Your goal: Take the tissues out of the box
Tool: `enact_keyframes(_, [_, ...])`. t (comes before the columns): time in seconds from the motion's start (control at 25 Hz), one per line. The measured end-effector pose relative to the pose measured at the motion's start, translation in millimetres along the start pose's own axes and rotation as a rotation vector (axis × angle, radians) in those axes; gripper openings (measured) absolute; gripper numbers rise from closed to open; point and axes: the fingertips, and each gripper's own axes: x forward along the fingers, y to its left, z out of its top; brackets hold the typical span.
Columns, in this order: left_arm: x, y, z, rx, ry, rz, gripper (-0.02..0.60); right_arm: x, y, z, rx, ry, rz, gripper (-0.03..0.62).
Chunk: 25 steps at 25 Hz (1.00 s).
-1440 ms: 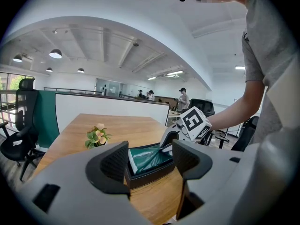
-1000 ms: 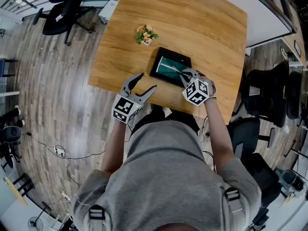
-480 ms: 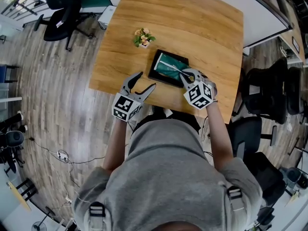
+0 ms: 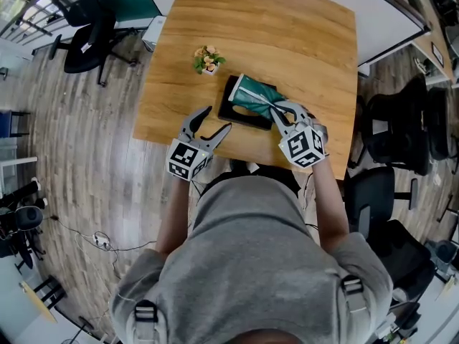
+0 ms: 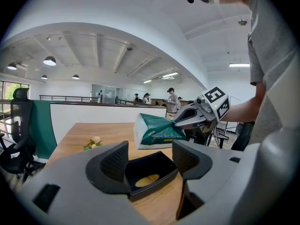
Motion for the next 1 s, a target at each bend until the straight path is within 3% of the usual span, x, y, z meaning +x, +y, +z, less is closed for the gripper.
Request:
enact_keyframes(0.4, [2,-6,2,0.000,0.000,-0.008,0.307,-19,1,12,0.054,-0.105,0.006,0.012])
enact_keyframes(1.0, [-3,-7,-7,-0.001,0.018,-0.004,0.305,-26,14,1,0.092,-0.133,-0.011,0.008])
